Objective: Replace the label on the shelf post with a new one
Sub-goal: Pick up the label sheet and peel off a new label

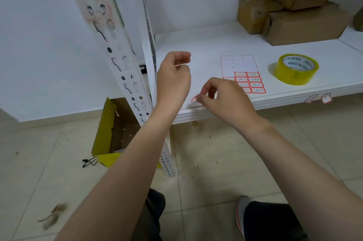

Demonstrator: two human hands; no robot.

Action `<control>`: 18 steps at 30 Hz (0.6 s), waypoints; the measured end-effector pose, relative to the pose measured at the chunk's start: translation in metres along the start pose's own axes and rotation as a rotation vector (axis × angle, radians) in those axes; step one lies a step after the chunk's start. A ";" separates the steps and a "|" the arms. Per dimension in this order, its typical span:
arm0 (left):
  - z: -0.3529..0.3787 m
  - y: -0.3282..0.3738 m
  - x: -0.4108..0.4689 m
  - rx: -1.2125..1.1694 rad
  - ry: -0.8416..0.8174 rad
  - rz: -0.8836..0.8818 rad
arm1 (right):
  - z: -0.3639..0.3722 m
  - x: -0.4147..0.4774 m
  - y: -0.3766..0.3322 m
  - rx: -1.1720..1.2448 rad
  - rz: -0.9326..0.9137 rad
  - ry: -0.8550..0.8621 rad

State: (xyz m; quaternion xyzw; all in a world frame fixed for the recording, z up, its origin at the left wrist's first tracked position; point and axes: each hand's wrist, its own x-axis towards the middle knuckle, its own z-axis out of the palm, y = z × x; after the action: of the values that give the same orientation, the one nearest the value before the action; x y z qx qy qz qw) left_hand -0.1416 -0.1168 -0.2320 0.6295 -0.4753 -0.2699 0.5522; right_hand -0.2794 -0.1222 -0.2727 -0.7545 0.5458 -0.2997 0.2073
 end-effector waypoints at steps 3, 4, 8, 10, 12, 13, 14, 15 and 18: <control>-0.002 -0.019 0.004 0.008 0.003 -0.056 | 0.013 0.015 -0.006 -0.005 -0.007 -0.055; -0.001 -0.024 0.005 0.020 -0.008 -0.072 | 0.018 0.020 -0.006 -0.005 -0.002 -0.071; 0.000 -0.039 0.011 0.062 -0.043 -0.086 | 0.029 0.033 -0.006 -0.057 0.048 -0.090; -0.001 -0.045 0.016 0.086 -0.050 -0.092 | 0.026 0.038 -0.001 -0.078 0.082 -0.084; -0.001 -0.048 0.020 0.095 -0.056 -0.097 | 0.022 0.041 0.004 -0.094 0.099 -0.097; -0.002 -0.048 0.021 0.097 -0.054 -0.096 | 0.021 0.042 0.006 -0.098 0.100 -0.104; -0.002 -0.048 0.022 0.099 -0.050 -0.092 | 0.020 0.043 0.007 -0.096 0.098 -0.111; -0.002 -0.048 0.022 0.102 -0.046 -0.088 | 0.020 0.043 0.007 -0.089 0.094 -0.117; -0.001 -0.048 0.021 0.097 -0.043 -0.087 | 0.021 0.044 0.005 -0.070 0.086 -0.125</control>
State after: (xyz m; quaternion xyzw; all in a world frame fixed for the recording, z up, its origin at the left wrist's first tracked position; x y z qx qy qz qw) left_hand -0.1180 -0.1379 -0.2732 0.6699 -0.4717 -0.2839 0.4982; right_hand -0.2583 -0.1662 -0.2814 -0.7543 0.5738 -0.2236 0.2273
